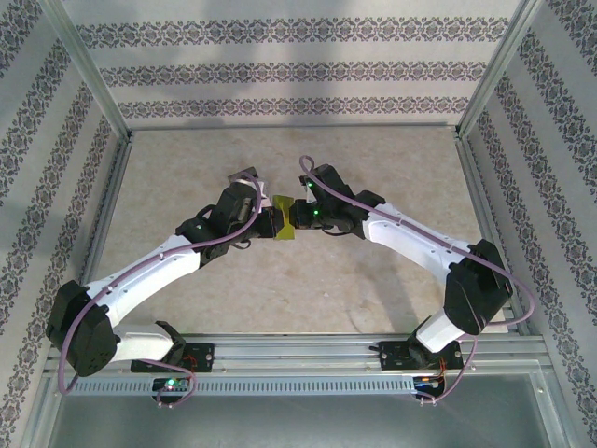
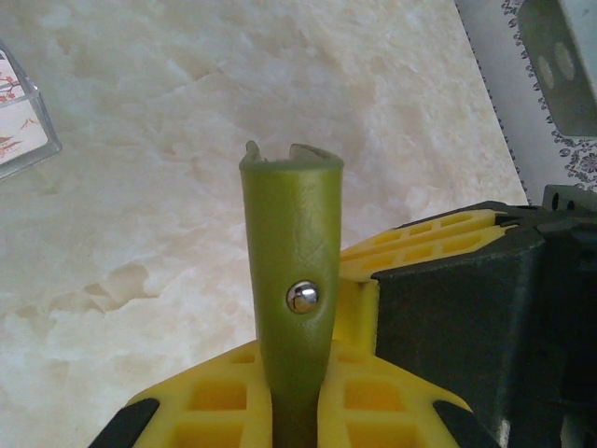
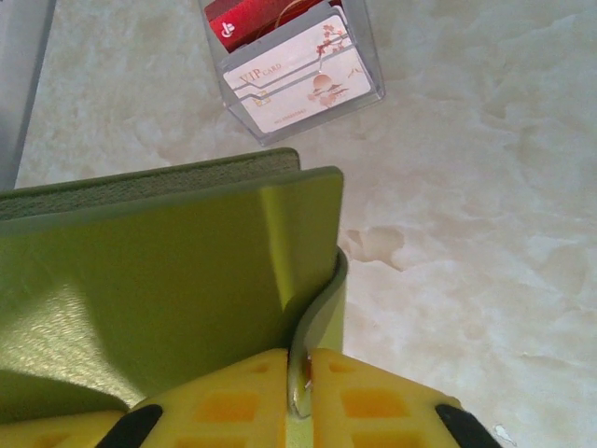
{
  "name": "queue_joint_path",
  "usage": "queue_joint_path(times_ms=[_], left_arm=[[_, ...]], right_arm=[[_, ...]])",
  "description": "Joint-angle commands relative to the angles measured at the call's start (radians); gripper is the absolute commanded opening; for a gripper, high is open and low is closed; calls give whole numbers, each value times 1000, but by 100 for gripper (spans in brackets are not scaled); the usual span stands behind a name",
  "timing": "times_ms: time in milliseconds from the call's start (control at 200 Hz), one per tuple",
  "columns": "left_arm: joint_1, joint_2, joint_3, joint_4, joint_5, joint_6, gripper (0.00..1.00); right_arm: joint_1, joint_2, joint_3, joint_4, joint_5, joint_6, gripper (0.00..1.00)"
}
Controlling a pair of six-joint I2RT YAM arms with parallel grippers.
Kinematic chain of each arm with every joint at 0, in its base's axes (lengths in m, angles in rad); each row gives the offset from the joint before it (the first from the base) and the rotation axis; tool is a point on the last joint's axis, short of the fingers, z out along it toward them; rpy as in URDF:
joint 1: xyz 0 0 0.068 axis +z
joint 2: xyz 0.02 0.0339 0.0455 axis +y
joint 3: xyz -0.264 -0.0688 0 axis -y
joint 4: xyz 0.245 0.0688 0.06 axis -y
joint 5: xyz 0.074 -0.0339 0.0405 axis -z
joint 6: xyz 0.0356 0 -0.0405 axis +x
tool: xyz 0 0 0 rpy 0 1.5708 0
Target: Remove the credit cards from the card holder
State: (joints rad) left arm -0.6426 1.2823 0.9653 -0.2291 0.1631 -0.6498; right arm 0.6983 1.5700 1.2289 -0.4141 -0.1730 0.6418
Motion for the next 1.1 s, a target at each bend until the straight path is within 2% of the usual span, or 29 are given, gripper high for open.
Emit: queue_joint_path(times_ms=[0,35,380,545,924,1034,1094], left_arm=[[-28,-35,31,68,32,17,0],[-28,-36,31,65,29,16,0],[-28,-60,19,24,-20,10,0],[-28,-66,6,19,-25,9,0],[-25,-86,23,17,-8,7,0],[-22,-90,23,26,3,0,0],[-19,-93,23,33,16,-4,0]], right_arm=[[-11,38,-15,-71,82,-20,5],[-14,34,-16,-72,84,-21,0],[-58,-44,-87,-79,76,-57,0],[-93,-87,-120,-63,9,-108,0],[-198,-165,-214,41,-195,-123,0],[-237,-194,-249,99,-270,-106,5],[-259,-213,-267,136,-327,-103,14]])
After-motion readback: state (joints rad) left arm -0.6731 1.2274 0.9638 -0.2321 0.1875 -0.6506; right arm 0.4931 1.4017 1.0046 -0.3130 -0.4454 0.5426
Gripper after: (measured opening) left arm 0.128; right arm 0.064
